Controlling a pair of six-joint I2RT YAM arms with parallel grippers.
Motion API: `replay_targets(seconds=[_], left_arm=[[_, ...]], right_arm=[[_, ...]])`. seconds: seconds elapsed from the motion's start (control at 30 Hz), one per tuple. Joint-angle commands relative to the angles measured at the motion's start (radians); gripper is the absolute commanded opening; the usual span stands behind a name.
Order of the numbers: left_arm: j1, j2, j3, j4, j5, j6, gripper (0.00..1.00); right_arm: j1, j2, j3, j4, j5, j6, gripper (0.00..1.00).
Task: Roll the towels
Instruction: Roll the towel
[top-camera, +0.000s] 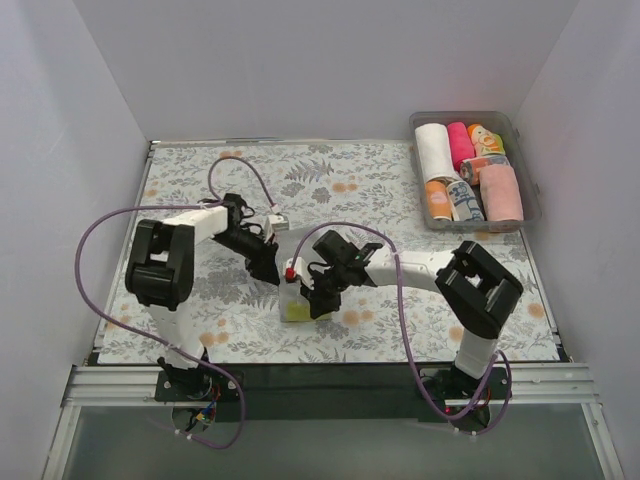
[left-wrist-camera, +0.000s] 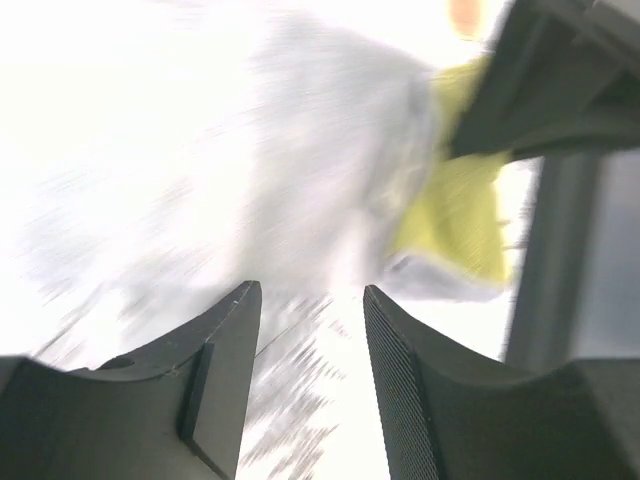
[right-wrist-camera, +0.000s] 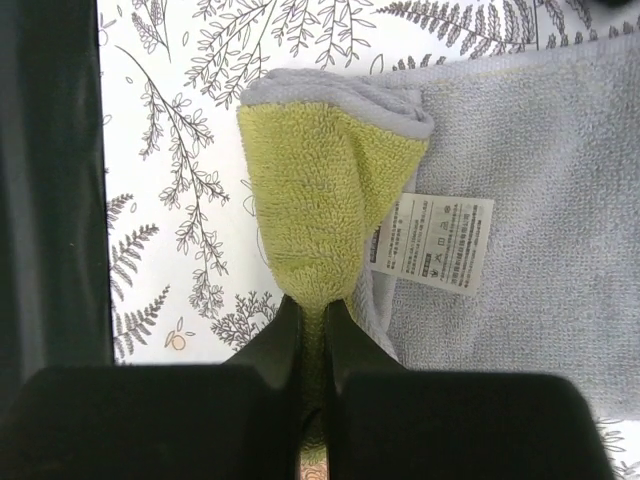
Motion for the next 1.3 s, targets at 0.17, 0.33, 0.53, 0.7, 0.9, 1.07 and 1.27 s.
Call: replay_targets(seconds=[0.17,0.33,0.53,0.7,0.9,1.07,1.27], left_arm=[[0.132,-0.412,-0.134,0.186,-0.127,0.009,0.47],[0.127,-0.659,-0.273,0.235,-0.195,-0.009,0.53],[0.092,-0.831,-0.393,0.256,-0.294,0.051,0.58],[-0.07,-0.888,-0.488,0.296,-0.404,0.086,0.59],[-0.318,-0.873,-0.525,0.402,-0.532,0.08,0.56],[-0.462,-0.822,-0.531,0.486,-0.563,0.089,0.54],[-0.559,-0.77,-0.531,0.523,-0.569,0.143,0.54]], right_arm=[[-0.07,0.126,0.095,-0.172,-0.168,0.104,0.01],[-0.11,0.215,0.151,-0.216,-0.248,0.129,0.01],[-0.127,0.309,0.216,-0.268,-0.289,0.14,0.01],[-0.156,0.393,0.269,-0.302,-0.331,0.157,0.01],[-0.179,0.449,0.302,-0.328,-0.355,0.154,0.01],[-0.185,0.488,0.341,-0.363,-0.375,0.152,0.01],[-0.193,0.512,0.359,-0.374,-0.382,0.158,0.01]])
